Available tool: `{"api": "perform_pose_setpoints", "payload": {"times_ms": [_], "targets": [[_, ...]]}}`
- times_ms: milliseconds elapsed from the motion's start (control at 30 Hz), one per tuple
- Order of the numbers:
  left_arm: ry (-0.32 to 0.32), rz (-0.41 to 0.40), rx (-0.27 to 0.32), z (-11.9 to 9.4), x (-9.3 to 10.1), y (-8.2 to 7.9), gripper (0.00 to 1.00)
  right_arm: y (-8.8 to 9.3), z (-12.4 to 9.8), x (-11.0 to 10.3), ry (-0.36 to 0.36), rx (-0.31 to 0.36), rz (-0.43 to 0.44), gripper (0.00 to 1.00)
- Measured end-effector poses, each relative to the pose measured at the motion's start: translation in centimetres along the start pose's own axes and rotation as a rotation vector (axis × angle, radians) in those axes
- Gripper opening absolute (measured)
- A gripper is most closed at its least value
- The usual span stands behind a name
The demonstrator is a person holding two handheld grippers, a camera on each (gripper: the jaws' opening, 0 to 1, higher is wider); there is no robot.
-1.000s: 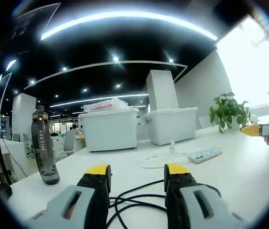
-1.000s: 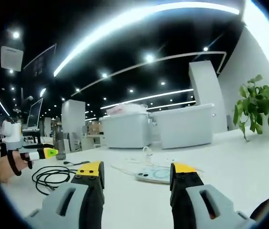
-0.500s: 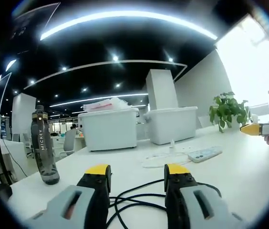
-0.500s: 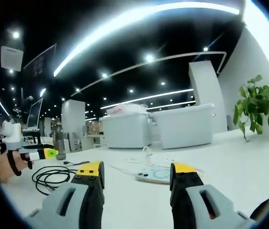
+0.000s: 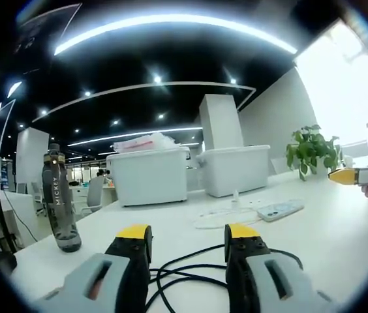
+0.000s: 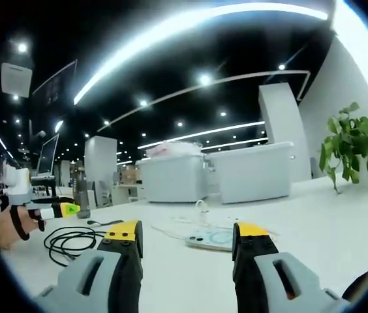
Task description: Coil the Type-C to USB data cable on the desktop and secure it with Velcro straps.
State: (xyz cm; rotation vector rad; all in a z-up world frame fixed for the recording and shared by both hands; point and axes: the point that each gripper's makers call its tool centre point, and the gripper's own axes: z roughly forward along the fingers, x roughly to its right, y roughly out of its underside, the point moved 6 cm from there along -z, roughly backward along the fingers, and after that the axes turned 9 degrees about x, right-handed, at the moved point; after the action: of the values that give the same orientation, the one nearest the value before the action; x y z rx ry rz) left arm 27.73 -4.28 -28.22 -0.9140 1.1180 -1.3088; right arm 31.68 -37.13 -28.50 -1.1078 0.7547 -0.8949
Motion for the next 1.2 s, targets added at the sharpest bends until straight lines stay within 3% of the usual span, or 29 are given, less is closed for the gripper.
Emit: {"api": "perform_pose_setpoints", "payload": {"times_ms": [933,1200], "targets": [[0.006,-0.005,-0.008,0.1,0.0,0.1,0.46,-0.2,-0.1,0.1,0.010,0.008,-0.007,0.54],[0.018,-0.024,-0.009,0.1,0.1,0.1,0.46,-1.3,-0.3,0.6,0.040,0.074,-0.002,0.49]]}}
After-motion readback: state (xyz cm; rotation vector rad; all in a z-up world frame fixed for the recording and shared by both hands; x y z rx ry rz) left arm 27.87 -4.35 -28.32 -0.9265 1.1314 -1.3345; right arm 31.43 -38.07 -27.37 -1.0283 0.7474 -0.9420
